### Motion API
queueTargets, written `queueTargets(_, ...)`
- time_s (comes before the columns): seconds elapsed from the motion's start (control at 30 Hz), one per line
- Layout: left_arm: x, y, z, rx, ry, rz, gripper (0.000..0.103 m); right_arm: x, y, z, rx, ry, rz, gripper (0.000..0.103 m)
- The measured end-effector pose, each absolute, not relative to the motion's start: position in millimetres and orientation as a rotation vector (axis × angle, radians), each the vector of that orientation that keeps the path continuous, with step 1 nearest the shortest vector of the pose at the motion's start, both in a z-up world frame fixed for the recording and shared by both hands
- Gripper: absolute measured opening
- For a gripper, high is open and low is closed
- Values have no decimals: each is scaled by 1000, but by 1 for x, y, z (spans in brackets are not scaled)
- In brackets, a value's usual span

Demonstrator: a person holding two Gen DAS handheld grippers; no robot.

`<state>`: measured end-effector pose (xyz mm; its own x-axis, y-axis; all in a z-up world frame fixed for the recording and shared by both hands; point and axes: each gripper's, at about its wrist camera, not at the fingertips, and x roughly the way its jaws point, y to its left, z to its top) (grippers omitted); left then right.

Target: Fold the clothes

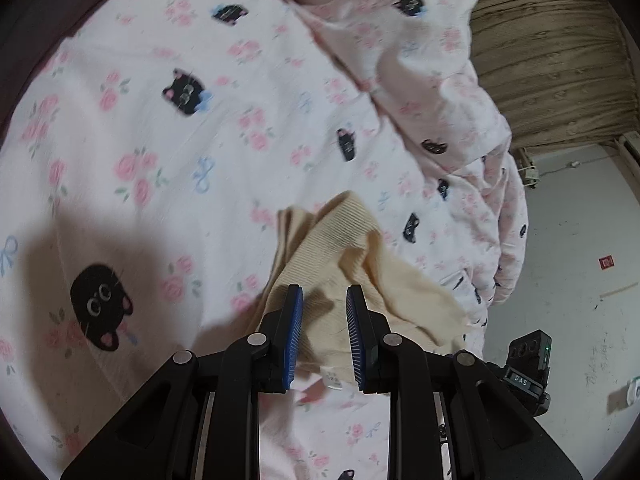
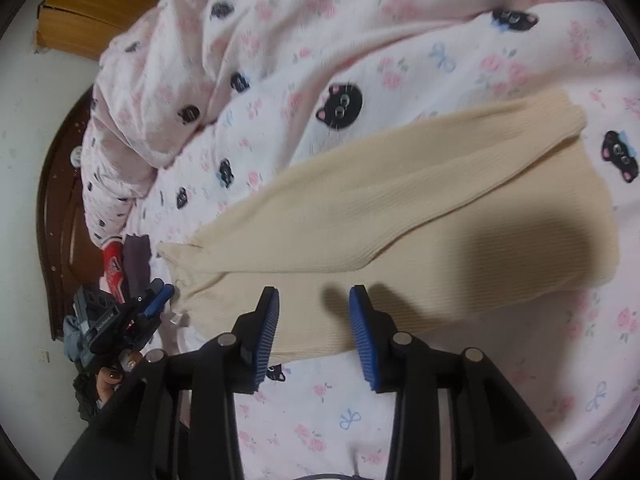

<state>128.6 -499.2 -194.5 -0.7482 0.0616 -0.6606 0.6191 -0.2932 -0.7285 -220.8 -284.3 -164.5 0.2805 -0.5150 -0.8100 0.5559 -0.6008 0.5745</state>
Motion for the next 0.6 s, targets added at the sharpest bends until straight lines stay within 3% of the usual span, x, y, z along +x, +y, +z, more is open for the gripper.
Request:
queueTargets(0.33, 132, -505, -196, 844, 1602, -2079, 19, -237, -313, -183, 1720, 65, -1513, 40)
queueTargets(0.6, 137, -512, -198, 822, 1613, -2051, 19, -265, -346, -158, 1706, 26, -1558, 40)
